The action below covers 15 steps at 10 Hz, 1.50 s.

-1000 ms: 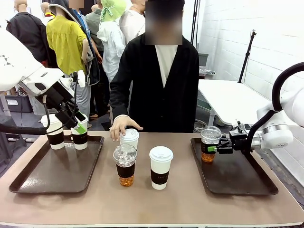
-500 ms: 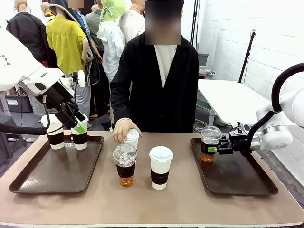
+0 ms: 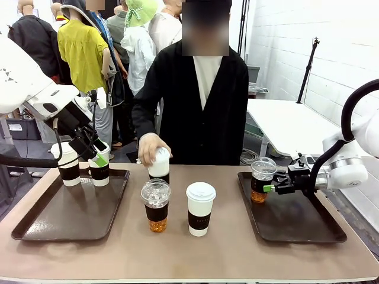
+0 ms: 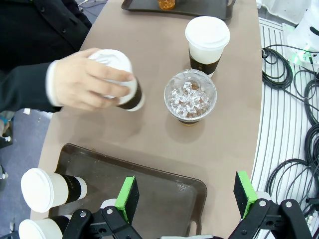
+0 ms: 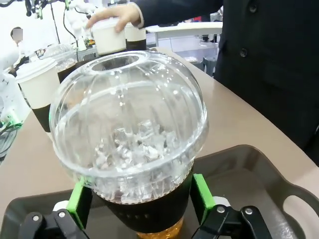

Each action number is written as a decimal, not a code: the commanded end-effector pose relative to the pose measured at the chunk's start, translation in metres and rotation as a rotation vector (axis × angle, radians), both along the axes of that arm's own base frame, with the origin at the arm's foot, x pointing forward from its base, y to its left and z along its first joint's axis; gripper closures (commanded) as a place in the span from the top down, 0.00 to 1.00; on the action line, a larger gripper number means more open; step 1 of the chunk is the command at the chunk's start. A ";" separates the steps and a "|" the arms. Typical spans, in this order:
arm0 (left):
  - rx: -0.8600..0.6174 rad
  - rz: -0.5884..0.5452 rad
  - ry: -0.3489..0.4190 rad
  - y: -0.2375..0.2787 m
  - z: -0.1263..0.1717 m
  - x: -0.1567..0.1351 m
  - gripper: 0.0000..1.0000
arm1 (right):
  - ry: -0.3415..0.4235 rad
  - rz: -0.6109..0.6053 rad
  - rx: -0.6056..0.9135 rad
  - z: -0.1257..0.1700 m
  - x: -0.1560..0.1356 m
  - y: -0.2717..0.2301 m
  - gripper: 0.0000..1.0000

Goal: Distribute the coffee onto the tray.
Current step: Pick up one iced Americano and place it on the right Handle tray, then pick up another iced Americano from the middle of the table and place it on the right Handle tray.

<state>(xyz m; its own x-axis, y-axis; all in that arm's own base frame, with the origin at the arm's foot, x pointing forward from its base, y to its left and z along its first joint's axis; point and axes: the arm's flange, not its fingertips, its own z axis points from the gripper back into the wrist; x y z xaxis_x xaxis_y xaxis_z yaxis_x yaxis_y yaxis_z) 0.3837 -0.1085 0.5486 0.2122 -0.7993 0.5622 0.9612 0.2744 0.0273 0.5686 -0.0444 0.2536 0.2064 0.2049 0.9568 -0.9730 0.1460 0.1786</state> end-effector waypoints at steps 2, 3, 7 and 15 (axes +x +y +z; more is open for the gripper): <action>-0.023 -0.020 -0.004 0.003 -0.001 0.001 1.00 | 0.030 -0.038 0.012 0.007 -0.020 -0.011 1.00; -0.023 -0.020 -0.004 0.003 -0.001 0.001 1.00 | 0.034 -0.051 0.010 0.007 -0.026 -0.016 1.00; -0.023 -0.020 -0.004 0.003 -0.001 0.001 1.00 | 0.059 -0.104 0.011 0.005 -0.062 -0.033 1.00; -0.023 -0.020 -0.004 0.003 -0.001 0.001 1.00 | 0.060 -0.098 0.009 0.000 -0.052 -0.039 1.00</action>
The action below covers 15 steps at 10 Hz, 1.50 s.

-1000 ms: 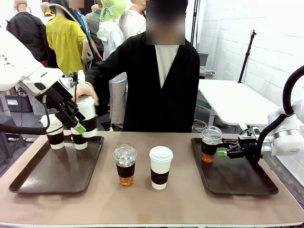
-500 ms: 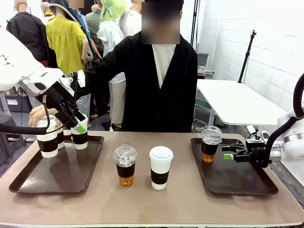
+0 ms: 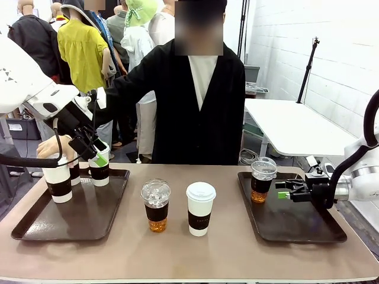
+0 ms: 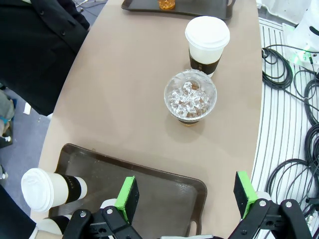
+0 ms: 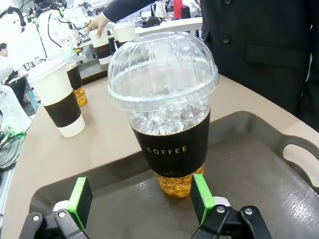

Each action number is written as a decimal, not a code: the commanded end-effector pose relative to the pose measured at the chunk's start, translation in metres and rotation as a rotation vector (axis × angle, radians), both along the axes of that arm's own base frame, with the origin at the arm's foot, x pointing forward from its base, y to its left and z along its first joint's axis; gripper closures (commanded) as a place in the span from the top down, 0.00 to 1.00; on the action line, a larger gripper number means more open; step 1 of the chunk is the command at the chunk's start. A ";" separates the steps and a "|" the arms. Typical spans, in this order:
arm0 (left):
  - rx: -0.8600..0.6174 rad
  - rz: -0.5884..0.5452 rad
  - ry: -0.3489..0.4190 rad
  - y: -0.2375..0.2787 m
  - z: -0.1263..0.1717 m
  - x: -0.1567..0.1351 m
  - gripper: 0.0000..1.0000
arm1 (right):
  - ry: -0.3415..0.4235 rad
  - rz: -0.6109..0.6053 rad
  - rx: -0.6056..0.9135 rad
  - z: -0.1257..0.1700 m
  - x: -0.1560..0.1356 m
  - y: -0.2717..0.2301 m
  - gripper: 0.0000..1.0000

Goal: Distribute the coffee onto the tray.
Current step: Pick up another iced Americano from the middle of the table and place it on the right Handle tray.

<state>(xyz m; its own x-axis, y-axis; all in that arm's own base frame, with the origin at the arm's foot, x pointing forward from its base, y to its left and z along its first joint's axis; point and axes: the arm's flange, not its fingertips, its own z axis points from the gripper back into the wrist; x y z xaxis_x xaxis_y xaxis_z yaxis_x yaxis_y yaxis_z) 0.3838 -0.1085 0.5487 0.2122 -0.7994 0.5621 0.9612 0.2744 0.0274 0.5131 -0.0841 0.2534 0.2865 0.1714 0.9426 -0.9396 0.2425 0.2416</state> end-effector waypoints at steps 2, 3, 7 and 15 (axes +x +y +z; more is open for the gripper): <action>-0.024 -0.020 -0.004 0.003 -0.001 0.001 1.00 | -0.001 -0.005 -0.013 0.005 -0.006 0.003 1.00; -0.024 -0.020 -0.004 0.003 -0.001 0.001 1.00 | 0.008 -0.007 -0.012 0.008 -0.016 0.002 1.00; -0.024 -0.020 -0.004 0.003 -0.001 0.001 1.00 | -0.002 0.026 -0.011 0.009 -0.056 0.018 1.00; -0.024 -0.020 -0.004 0.003 -0.001 0.001 1.00 | -0.180 0.166 -0.018 0.014 -0.093 0.074 1.00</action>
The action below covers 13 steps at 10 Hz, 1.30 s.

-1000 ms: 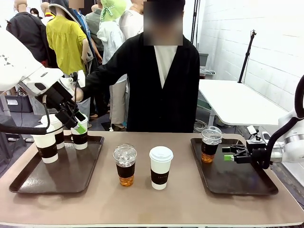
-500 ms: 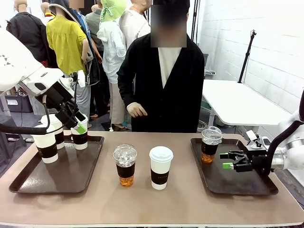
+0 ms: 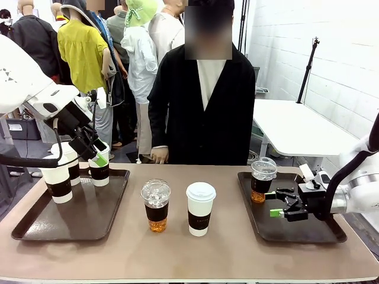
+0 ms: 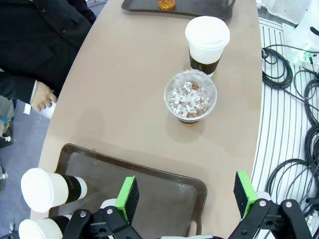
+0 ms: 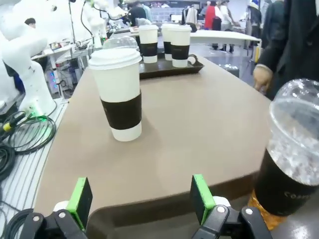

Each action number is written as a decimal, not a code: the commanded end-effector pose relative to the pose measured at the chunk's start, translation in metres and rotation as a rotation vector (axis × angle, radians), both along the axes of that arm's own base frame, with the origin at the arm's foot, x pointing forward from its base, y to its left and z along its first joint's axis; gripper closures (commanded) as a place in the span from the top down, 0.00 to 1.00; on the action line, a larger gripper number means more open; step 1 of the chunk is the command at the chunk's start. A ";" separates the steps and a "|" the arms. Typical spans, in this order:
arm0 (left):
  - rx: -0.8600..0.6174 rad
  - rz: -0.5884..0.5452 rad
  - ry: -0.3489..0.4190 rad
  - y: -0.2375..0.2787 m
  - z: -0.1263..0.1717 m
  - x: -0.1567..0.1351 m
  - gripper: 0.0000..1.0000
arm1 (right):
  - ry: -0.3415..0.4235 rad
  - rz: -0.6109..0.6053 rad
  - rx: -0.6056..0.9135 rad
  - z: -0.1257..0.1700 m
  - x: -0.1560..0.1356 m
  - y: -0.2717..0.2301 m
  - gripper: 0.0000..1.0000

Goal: Distribute the coffee onto the tray.
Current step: Pick up another iced Americano from the middle of the table and place it on the right Handle tray.

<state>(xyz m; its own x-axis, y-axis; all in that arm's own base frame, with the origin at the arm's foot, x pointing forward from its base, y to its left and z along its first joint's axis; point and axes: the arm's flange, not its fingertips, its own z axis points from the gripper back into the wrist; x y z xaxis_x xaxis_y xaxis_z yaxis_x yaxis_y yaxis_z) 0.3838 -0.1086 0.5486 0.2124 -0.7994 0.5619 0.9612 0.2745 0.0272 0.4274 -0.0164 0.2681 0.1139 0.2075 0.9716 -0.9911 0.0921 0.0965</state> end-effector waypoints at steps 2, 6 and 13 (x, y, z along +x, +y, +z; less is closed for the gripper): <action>-0.024 -0.021 -0.004 0.003 -0.001 0.001 1.00 | -0.032 0.046 0.017 0.003 -0.007 0.014 1.00; -0.024 -0.021 -0.004 0.003 -0.001 0.001 1.00 | -0.023 0.068 0.061 0.003 -0.004 0.036 1.00; -0.024 -0.021 -0.004 0.003 -0.001 0.001 1.00 | -0.010 0.069 0.080 -0.003 -0.008 0.047 1.00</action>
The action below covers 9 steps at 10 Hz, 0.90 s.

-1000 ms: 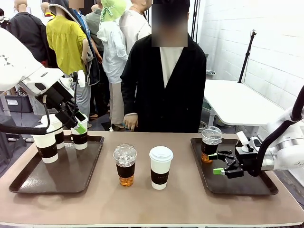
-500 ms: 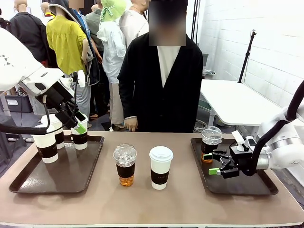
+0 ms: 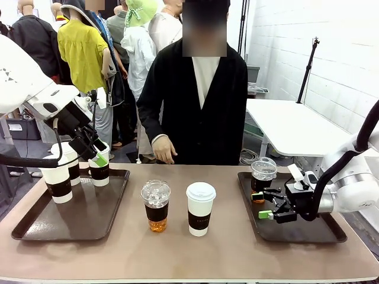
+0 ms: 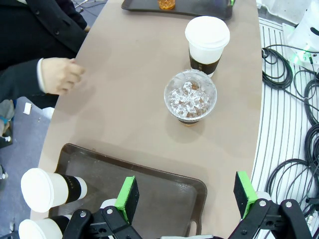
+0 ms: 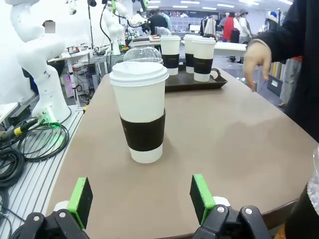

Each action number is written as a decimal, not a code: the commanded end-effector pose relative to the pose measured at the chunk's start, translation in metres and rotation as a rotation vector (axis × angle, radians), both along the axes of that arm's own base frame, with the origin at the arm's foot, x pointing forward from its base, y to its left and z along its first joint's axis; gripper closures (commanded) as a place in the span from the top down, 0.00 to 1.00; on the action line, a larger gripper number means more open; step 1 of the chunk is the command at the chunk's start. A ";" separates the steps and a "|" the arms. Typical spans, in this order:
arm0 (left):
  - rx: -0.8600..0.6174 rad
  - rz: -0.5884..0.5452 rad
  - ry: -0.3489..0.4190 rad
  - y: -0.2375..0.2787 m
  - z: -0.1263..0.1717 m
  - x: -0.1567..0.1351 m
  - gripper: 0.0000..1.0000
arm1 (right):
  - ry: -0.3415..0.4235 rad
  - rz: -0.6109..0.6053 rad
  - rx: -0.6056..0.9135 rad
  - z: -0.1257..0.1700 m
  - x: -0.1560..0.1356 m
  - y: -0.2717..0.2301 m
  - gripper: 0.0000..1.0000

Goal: Distribute the coffee onto the tray.
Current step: Pick up another iced Americano from the middle of the table and place it on the right Handle tray.

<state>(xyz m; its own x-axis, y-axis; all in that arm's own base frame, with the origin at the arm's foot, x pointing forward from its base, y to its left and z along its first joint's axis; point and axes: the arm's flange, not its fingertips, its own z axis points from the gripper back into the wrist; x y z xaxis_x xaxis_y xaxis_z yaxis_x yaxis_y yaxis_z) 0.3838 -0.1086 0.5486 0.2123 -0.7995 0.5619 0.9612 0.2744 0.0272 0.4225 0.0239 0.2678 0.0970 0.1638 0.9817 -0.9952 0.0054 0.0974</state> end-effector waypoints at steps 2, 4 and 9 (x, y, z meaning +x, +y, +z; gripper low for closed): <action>-0.024 -0.021 -0.004 0.003 -0.001 0.001 1.00 | -0.003 0.003 -0.004 0.001 0.000 -0.001 1.00; -0.024 -0.021 -0.004 0.003 -0.001 0.001 1.00 | -0.003 0.003 -0.004 0.001 0.000 -0.001 1.00; -0.024 -0.021 -0.004 0.003 -0.001 0.001 1.00 | -0.003 0.003 -0.004 0.001 0.000 -0.001 1.00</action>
<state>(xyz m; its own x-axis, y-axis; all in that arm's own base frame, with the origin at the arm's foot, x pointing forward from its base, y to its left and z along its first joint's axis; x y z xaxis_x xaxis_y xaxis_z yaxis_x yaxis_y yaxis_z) 0.3838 -0.1086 0.5486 0.2124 -0.7994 0.5620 0.9612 0.2745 0.0272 0.4227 0.0230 0.2677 0.0969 0.1651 0.9815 -0.9952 0.0059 0.0973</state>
